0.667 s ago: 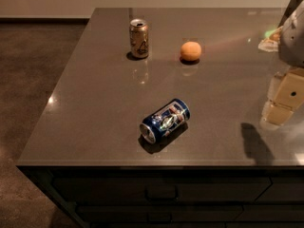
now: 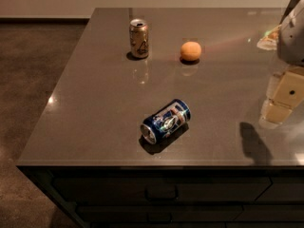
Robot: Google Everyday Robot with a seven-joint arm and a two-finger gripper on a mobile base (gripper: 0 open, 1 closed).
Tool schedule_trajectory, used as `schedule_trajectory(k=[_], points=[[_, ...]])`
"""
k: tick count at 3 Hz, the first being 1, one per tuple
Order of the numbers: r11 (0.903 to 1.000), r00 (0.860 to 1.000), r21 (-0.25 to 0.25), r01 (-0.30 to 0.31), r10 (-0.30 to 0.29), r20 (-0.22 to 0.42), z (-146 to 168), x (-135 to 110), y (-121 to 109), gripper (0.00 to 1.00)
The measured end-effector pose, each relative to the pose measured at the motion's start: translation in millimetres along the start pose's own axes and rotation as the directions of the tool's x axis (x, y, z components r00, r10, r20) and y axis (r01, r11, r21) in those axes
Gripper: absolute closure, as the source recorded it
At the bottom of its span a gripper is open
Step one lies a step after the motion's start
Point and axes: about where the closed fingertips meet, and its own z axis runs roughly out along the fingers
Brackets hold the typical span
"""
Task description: Pick pepsi can
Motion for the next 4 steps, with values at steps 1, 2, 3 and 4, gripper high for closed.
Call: schedule_trajectory(k=[1,2,3,4], points=[[0.9992,0.999,-0.017,0.036,-0.036,0.008,5,-14,-4,0.00],[0.9764,0.979,-0.087,0.198,-0.192,0.070,26,-68,-13,0.00],[0.9402,0.944,-0.115,0.321,-0.308,0.118,42,-95,-2,0.00],[0.8852,0.892,-0.133,0.446,-0.426,0.153,64,-115,20,0.00]])
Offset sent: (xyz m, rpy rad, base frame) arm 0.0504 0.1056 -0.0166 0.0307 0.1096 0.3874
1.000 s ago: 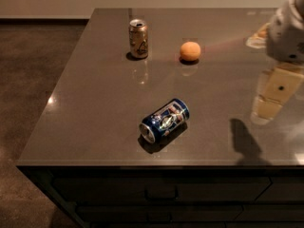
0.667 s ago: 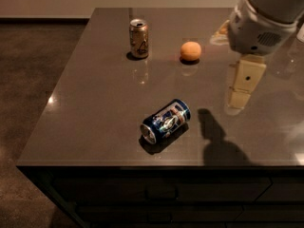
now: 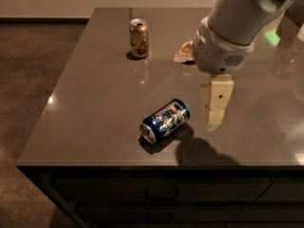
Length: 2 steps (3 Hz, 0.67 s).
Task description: Pick pepsi can
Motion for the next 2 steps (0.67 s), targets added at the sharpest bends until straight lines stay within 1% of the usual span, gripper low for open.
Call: schedule_trajectory(k=[1,2], points=[[0.9971,0.997,-0.023,0.072,-0.072,-0.002,19,-14,7,0.00],[0.9876,0.989,-0.062,0.144,-0.145,-0.007,43,-25,13,0.00]])
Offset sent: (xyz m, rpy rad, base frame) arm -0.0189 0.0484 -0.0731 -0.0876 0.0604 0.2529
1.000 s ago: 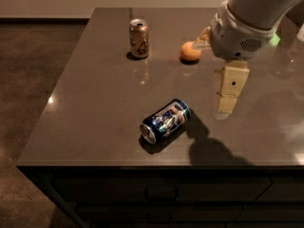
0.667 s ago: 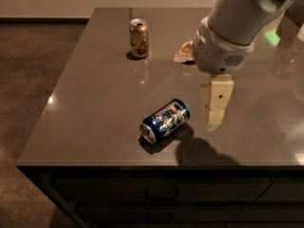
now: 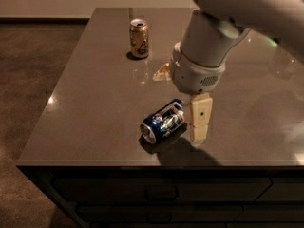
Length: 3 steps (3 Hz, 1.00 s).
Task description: Pick pepsi can
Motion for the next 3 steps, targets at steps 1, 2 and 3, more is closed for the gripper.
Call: schedule_trajectory(k=[1,2,3], points=[[0.9979,0.999,-0.044,0.048,-0.048,-0.008,23,-3,2,0.00],[0.9946,0.997,-0.074,0.074,-0.075,-0.012,36,-4,4,0.00],[0.9906,0.996,-0.105,0.088,-0.091,-0.023,44,-3,5,0.14]])
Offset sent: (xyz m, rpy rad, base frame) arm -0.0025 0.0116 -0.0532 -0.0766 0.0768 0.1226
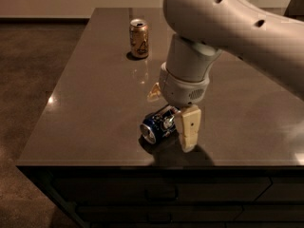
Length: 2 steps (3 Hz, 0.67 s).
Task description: Pick pepsi can
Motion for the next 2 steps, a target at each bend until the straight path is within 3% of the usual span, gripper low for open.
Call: schedule_trajectory(k=[2], points=[[1.0000,1.000,-0.005,-0.001,0.001,0.000,-3.2,1.9,-0.5,0.61]])
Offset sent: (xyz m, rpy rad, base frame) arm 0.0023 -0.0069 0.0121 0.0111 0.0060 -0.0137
